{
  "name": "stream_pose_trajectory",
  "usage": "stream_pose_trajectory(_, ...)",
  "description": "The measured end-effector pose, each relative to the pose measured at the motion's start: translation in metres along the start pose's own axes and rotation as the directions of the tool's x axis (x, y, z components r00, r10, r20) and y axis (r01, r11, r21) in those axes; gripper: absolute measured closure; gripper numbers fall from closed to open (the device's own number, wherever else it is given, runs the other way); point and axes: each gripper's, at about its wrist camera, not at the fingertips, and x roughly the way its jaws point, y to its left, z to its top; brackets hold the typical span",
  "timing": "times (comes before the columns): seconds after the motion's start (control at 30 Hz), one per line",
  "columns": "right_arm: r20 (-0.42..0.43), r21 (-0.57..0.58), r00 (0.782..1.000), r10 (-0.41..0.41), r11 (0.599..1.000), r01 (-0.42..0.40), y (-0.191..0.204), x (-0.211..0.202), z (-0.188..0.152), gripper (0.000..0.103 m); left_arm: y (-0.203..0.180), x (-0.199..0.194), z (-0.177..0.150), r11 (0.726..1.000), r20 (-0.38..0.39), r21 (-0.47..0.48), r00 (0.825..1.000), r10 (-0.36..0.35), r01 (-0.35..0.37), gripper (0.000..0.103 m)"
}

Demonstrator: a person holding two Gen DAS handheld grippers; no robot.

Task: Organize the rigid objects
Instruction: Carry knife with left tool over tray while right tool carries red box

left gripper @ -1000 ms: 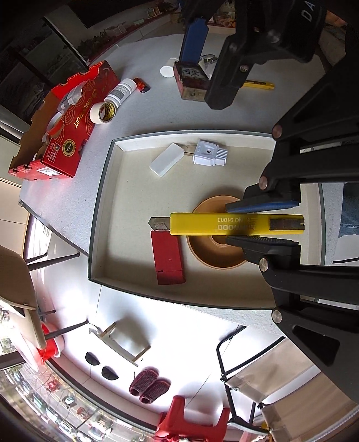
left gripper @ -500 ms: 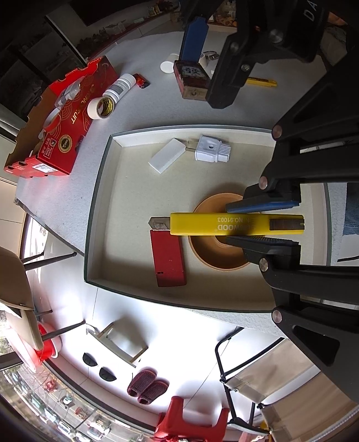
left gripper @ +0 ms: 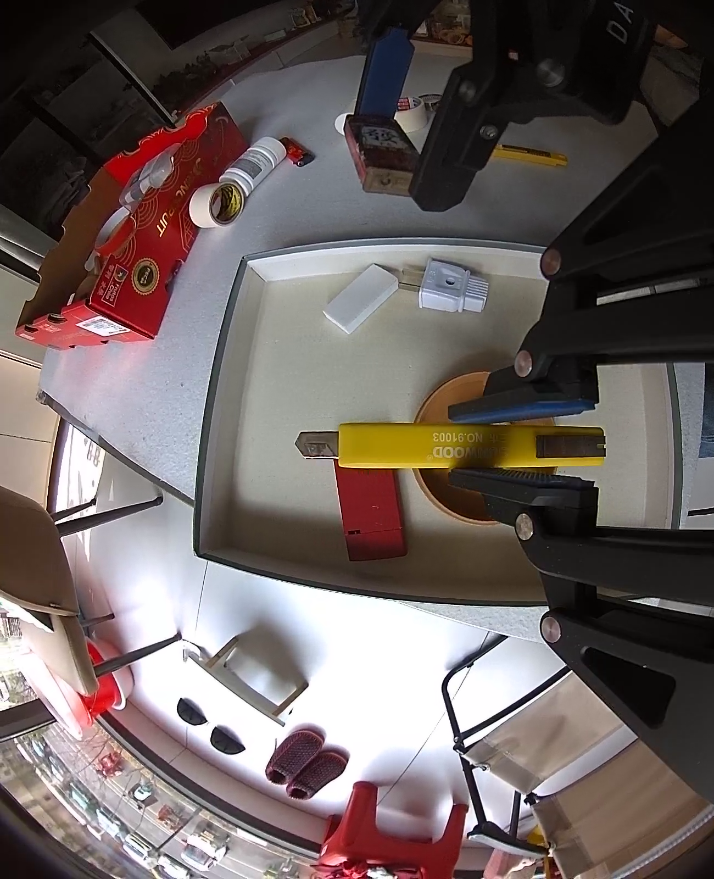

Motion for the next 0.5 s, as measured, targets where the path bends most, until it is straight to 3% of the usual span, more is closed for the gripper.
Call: stream_pose_trajectory(0.5, 0.028, 0.060, 0.999, 0.018, 0.998, -0.020, -0.009, 0.000, 0.044, 0.032, 0.007, 0.001, 0.046, 1.000, 0.046, -0.026, 0.999, 0.007, -0.006, 0.086)
